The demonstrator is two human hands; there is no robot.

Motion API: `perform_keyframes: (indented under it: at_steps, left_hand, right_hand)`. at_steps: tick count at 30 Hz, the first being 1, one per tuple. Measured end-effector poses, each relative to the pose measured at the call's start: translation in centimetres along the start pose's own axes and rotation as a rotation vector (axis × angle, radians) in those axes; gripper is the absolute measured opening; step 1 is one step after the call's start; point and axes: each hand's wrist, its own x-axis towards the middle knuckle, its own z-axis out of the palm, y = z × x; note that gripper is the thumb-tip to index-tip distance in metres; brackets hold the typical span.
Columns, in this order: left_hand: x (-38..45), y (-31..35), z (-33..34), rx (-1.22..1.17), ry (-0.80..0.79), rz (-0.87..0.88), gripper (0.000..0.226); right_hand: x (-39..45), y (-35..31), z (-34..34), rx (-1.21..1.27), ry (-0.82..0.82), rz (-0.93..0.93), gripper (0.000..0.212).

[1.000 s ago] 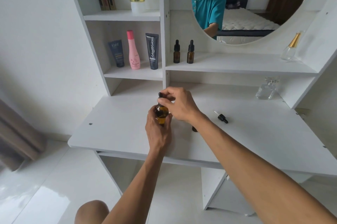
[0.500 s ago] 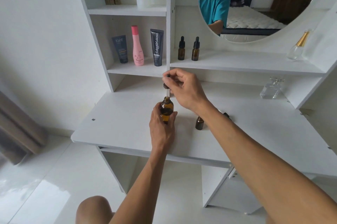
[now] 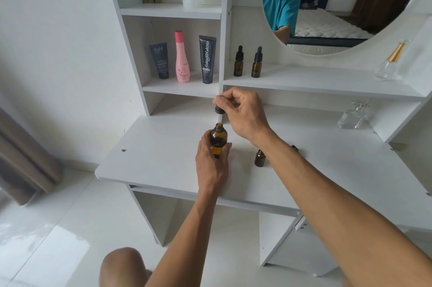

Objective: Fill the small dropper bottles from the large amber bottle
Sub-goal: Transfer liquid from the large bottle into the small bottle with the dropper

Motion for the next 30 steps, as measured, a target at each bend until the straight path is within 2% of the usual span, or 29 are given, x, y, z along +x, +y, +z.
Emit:
perform_keyframes:
  at_steps: [11, 30]
  left_hand:
    - [0.0, 0.1, -0.1, 0.000, -0.014, 0.005, 0.043]
    - [0.0, 0.2, -0.2, 0.005, -0.022, -0.002, 0.042]
  right_hand:
    - [-1.5, 2.3, 1.2, -0.049, 0.000, 0.092, 0.017]
    - [-2.0, 2.9, 1.6, -0.118, -0.002, 0.070, 0.018]
